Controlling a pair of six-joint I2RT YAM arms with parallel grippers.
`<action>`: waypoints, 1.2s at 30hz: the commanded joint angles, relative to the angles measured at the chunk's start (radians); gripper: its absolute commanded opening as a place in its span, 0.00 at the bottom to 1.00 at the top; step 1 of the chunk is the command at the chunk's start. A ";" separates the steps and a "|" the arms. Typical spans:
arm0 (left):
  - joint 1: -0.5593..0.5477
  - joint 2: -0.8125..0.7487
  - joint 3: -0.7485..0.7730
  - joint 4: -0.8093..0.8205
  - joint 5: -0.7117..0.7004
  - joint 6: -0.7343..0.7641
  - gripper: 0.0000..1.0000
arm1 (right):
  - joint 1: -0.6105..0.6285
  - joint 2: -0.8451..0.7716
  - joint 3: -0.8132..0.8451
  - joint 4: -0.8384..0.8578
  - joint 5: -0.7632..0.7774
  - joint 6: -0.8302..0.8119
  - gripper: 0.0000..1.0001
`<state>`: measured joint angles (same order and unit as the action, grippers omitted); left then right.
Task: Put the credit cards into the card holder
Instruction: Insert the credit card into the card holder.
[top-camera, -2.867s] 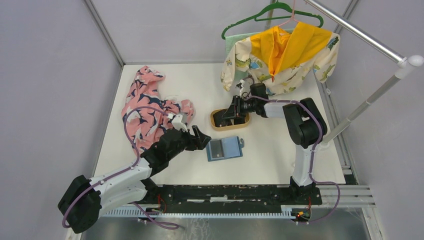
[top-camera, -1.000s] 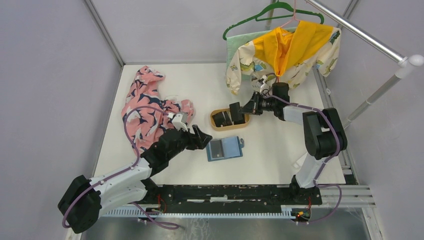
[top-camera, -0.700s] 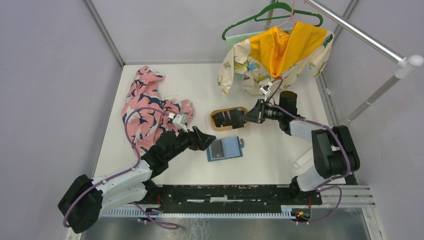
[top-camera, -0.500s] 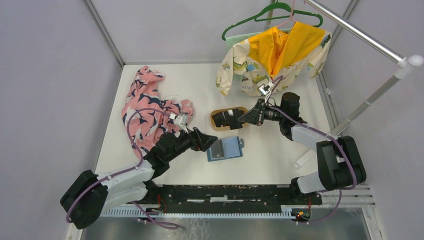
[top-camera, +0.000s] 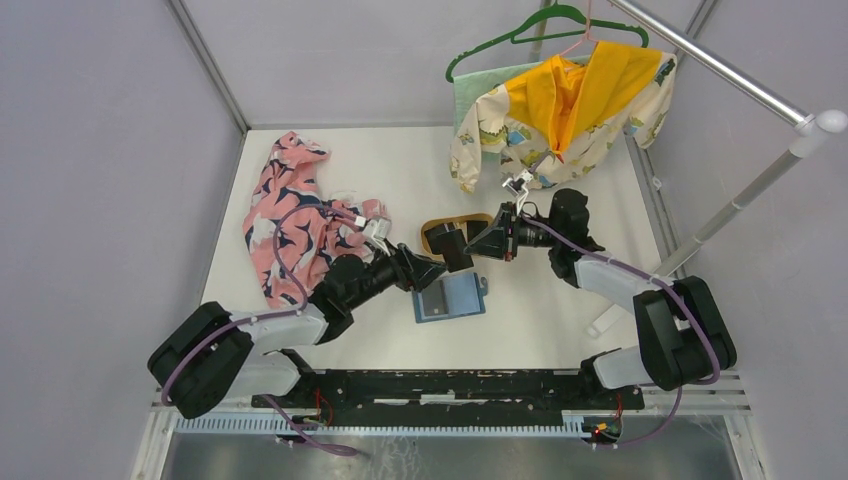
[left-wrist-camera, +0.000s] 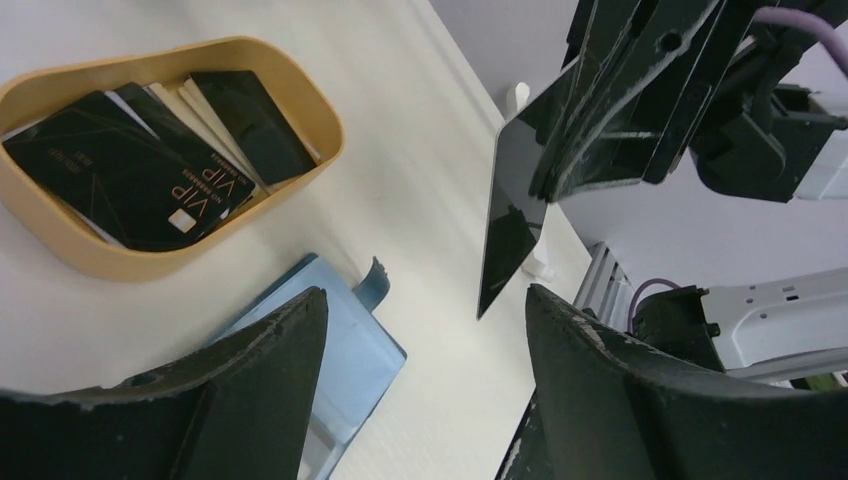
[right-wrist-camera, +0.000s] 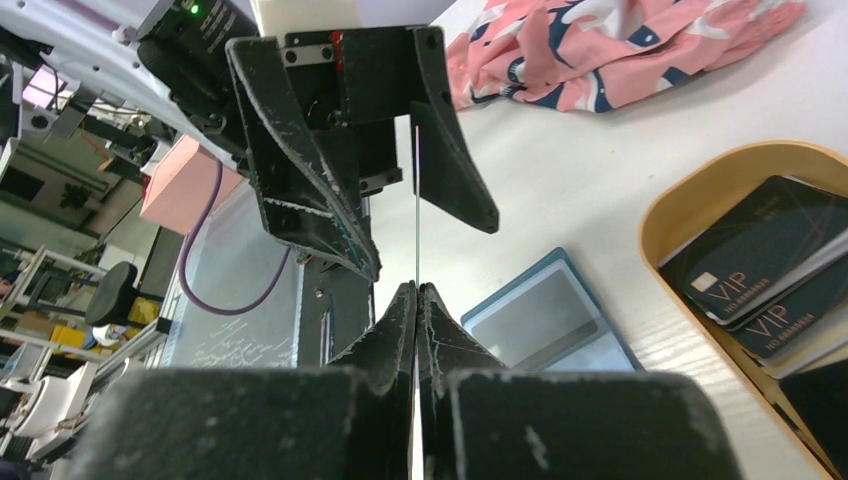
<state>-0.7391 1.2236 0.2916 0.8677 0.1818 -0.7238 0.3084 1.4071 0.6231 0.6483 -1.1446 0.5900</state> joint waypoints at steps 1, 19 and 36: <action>0.001 0.041 0.064 0.130 0.037 -0.023 0.76 | 0.020 -0.013 0.001 0.073 -0.033 -0.002 0.00; 0.001 0.058 0.095 0.115 0.170 0.046 0.02 | 0.047 -0.006 0.080 -0.197 -0.072 -0.276 0.38; -0.001 -0.031 0.125 -0.247 0.415 0.286 0.02 | 0.093 -0.051 0.117 -0.514 -0.182 -0.727 0.62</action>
<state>-0.7391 1.1862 0.3622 0.6758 0.5194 -0.5362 0.3908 1.3846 0.7216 0.1669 -1.2819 -0.0593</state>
